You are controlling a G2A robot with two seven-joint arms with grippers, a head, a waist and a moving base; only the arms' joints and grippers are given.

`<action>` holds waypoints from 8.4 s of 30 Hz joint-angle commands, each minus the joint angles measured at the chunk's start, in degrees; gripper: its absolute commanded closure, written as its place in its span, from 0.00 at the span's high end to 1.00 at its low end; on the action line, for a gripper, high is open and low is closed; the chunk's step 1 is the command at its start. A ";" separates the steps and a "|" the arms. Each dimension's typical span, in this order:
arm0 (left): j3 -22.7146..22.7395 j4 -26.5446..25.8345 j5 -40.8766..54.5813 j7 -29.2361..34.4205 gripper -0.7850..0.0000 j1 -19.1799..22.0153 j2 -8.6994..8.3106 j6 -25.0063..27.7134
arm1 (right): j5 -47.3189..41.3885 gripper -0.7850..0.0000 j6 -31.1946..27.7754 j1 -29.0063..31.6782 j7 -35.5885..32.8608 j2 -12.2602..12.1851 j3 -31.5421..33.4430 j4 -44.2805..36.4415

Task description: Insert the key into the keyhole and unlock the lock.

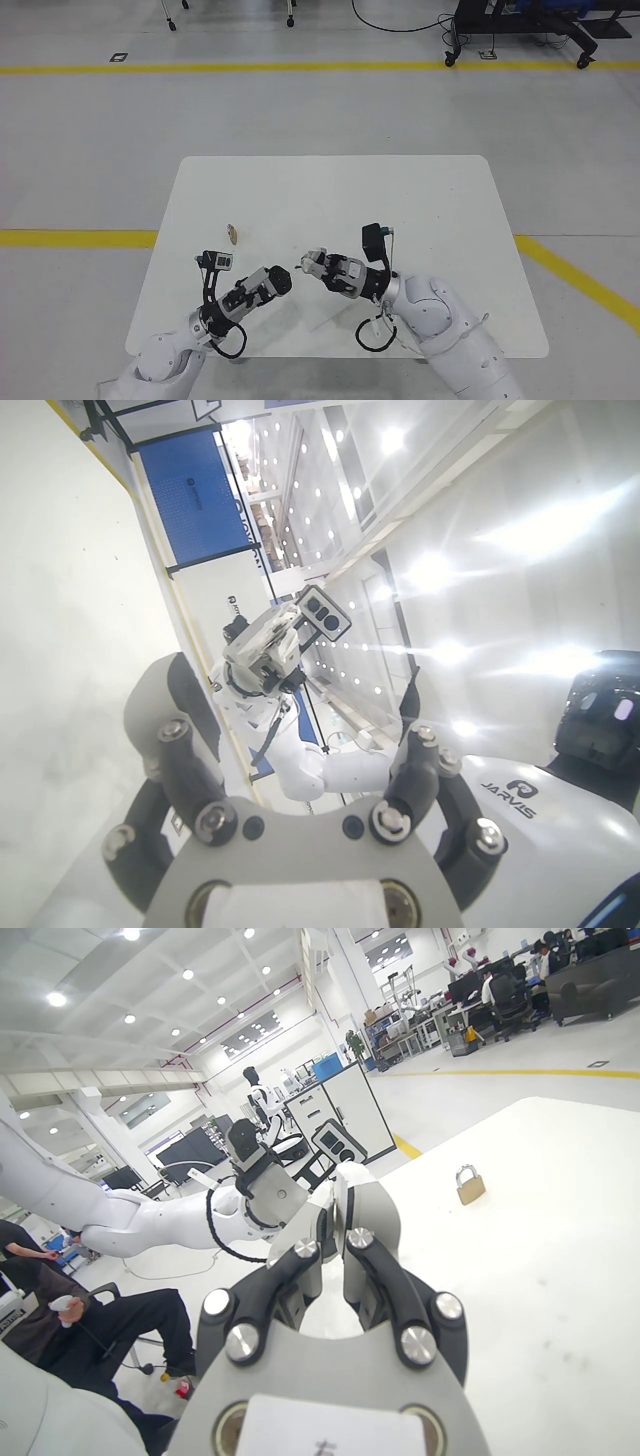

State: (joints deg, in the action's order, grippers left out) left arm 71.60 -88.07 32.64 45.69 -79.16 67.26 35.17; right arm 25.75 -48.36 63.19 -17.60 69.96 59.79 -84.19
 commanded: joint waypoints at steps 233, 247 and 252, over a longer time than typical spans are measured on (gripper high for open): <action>-1.96 10.62 -45.74 -25.81 0.00 12.02 7.07 12.06 | -24.65 0.00 7.52 -2.22 -7.10 -0.05 0.88 4.87; -4.22 14.22 -40.53 -28.66 0.00 13.41 7.87 5.27 | -25.30 0.00 4.95 -0.65 -16.03 -0.87 0.87 0.94; -5.32 20.20 -20.59 -16.10 0.00 16.48 8.12 3.50 | -27.16 0.00 2.37 0.18 -15.44 -1.27 2.71 1.16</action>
State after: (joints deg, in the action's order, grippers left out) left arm 66.72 -69.76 4.53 25.10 -63.52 75.27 39.19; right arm -0.76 -45.31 63.11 -33.34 68.81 61.86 -83.12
